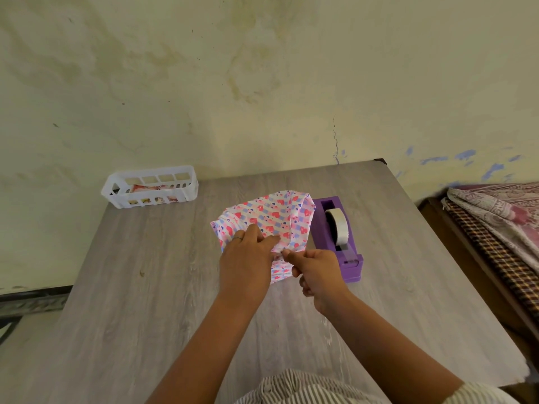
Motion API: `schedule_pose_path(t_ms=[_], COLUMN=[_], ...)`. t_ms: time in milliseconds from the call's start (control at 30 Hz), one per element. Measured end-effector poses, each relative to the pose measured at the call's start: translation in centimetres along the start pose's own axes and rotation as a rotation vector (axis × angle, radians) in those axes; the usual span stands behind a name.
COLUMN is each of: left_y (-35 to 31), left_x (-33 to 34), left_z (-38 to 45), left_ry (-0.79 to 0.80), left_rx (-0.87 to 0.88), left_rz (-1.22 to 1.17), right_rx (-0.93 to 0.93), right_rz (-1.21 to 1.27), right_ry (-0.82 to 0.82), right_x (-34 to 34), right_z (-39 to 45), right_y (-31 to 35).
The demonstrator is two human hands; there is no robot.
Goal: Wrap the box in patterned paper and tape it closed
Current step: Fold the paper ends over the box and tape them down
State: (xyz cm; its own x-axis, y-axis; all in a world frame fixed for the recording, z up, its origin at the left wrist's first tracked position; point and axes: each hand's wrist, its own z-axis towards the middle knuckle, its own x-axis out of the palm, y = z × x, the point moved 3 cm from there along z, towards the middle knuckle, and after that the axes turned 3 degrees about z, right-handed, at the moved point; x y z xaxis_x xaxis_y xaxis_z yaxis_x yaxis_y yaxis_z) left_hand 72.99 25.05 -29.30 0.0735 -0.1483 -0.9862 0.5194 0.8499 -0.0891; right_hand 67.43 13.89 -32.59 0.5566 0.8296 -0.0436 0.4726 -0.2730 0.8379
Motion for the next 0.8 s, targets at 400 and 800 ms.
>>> schedule_pose_path(t_ms=[400, 800], left_y=[-0.1, 0.7], left_x=[0.0, -0.5], left_z=[-0.1, 0.1], left_ry=[0.007, -0.052], left_rx=[0.029, -0.026], left_rz=[0.066, 0.020], right_rx=[-0.224, -0.268], right_rz=[-0.082, -0.530], right_ry=[-0.042, -0.086], right_x=[0.6, -0.2], right_z=[0.7, 4.2], right_y=[-0.6, -2.8])
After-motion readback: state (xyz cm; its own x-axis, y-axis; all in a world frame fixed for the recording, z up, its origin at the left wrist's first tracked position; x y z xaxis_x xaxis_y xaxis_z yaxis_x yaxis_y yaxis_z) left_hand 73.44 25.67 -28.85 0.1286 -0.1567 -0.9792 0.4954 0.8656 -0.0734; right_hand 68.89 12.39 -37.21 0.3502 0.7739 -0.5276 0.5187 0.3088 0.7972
